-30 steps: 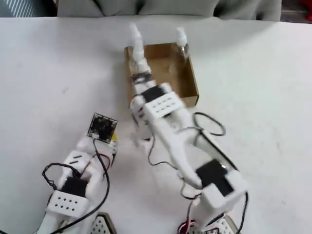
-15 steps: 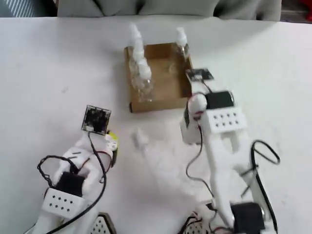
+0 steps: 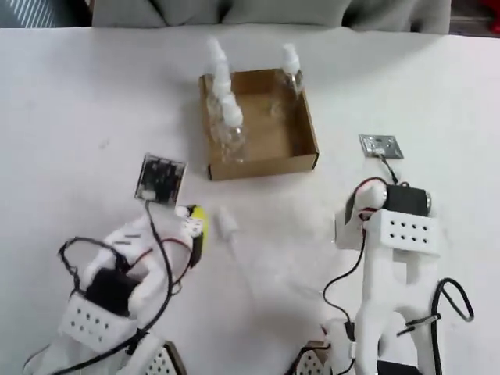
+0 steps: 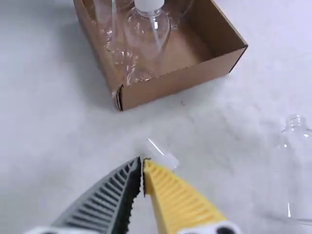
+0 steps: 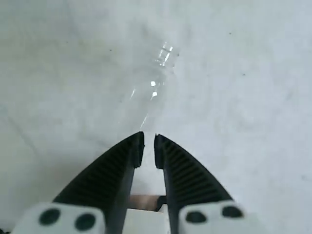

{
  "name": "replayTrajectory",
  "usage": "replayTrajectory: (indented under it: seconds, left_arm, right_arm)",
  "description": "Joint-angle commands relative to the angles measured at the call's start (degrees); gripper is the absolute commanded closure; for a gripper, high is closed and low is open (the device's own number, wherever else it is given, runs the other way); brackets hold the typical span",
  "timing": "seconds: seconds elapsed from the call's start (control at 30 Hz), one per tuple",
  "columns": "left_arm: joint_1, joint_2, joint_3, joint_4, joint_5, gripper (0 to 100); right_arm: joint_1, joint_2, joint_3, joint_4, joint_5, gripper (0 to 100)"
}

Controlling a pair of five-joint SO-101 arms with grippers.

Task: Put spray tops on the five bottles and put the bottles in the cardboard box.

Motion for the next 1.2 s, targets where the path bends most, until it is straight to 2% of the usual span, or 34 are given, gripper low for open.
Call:
replayTrajectory:
  seconds: [0.0, 0.13, 0.3, 0.5, 0.7, 0.77, 1.17]
  left_arm:
    - [0.8, 11.9, -8.9, 0.3, 3.9, 98]
    - [1.0, 24.6, -15.3, -0.2, 12.6, 98]
    - [1.6, 31.6, -18.5, -0.2, 25.8, 98]
    - [1.5, 36.4, -16.4, -0.3, 27.1, 97]
    - [1.6, 42.1, -16.6, -3.2, 29.8, 79]
    - [1.5, 43.8, -17.7, -3.7, 29.9, 76]
    - [1.1, 64.2, -29.6, -3.5, 30.6, 78]
  right_arm:
    - [2.3, -1.5, 0.7, -1.9, 0.8, 98.3]
    - [4.4, -1.5, 0.9, -2.1, 0.8, 98.3]
    - [7.8, -1.5, 0.9, -2.1, 0.8, 98.3]
    - [11.4, -1.5, 1.4, -2.2, 0.8, 98.3]
    - [11.9, -1.5, 4.7, -5.8, 3.2, 98.3]
    - [11.9, -1.5, 4.7, -6.1, 3.3, 98.3]
    - [11.6, -1.5, 4.7, -6.3, 3.6, 98.3]
